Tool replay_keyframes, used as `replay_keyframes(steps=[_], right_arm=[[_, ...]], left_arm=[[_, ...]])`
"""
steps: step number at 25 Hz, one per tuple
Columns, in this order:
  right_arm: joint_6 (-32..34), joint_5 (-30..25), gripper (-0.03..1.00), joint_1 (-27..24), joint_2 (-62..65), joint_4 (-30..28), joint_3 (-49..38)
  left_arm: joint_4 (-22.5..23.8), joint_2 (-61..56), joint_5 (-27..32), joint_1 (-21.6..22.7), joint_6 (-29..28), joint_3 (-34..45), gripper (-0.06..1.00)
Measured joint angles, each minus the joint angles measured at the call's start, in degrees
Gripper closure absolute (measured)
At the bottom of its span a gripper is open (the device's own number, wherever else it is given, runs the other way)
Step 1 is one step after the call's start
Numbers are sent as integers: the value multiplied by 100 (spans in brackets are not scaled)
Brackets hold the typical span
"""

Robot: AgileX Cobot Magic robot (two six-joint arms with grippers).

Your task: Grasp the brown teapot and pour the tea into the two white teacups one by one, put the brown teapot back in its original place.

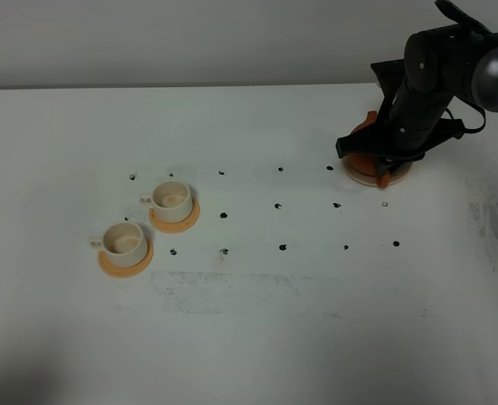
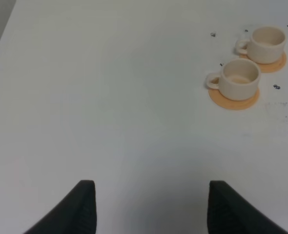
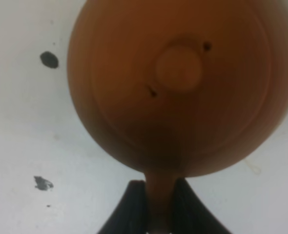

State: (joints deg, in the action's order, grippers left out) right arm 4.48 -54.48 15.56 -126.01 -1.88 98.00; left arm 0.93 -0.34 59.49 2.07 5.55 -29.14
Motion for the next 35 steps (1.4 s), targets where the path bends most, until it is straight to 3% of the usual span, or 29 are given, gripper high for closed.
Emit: replay_keyframes(steps=[24,35], right_arm=[[-330,-138,88,-108,173,57,0],[-414,194,88,-108,742,-13,-216]], left_arm=[[0,0,0,0,0,0,44],[0,0,0,0,0,0,44]])
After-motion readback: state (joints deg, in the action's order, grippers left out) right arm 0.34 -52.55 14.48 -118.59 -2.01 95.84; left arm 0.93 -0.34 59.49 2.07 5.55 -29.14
